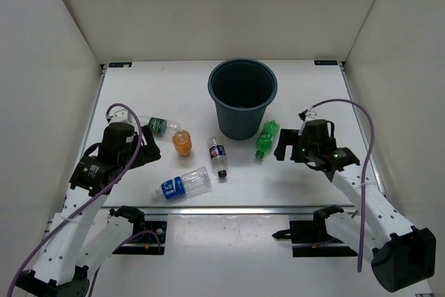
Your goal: Put the plastic bottles in the bin
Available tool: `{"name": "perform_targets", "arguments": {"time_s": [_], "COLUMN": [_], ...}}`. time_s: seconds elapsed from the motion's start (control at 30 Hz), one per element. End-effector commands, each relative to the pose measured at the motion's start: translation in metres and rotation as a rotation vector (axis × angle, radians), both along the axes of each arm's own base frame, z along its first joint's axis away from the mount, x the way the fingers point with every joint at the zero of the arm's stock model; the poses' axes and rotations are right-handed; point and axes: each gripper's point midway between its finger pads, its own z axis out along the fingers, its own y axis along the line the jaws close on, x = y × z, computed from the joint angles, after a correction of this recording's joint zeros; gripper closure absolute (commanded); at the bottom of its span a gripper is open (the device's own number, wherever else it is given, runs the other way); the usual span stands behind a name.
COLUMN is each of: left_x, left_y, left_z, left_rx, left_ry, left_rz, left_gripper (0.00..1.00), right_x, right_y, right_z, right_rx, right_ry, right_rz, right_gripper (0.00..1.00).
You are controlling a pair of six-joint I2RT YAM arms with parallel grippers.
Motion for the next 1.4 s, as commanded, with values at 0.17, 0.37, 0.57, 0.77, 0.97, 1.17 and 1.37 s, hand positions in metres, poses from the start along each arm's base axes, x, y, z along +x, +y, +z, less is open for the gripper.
{"name": "perform_targets", "arguments": {"time_s": [0.17,0.37,0.57,0.77,0.97,1.17,1.37], "left_x": [0.012,0.003,0.0,-0.001,-0.002,0.003,0.006], "left_y": [-0.02,-0.008,-0.002,-0.003,0.01,0.01,0.008], "left_z": [-0.012,-0.012,-0.023,-0.023,-0.018,-0.001,0.011], "left_rx": [-0.04,-0.006,0.016,-0.005,0.04,0.039,0.024], "left_ry": [-0.006,-0.009,0.024,0.022,0.022,-0.008,-0.043], "left_rz": [-0.082,-0.049,-0.029,-0.013,0.032,0.039,0.03], "left_gripper": [0.01,0.01,0.02,0.01,0.01,0.01,0.01], "right_x": [0.045,0.084,0.109,0.118,0.111,0.113,0.111], "right_y": [0.035,0.03,0.048,0.056,0.044,0.042,0.031], "right_z": [-0.017,-0.019,-0.019,-0.042,-0.066,-0.088,-0.067], "right_rx": [0.208,0.174,0.192,0.15,0.117,0.102,0.067], "right_ry": [-0.152,-0.2,-0.222,-0.185,-0.136,-0.06,-0.123], "right_rz": [-0.134,-0.191,-0.196,-0.243,-0.335,-0.352,-0.372], "right_gripper": [0.01,0.01,0.01,0.07,0.1,0.25,0.68]}}
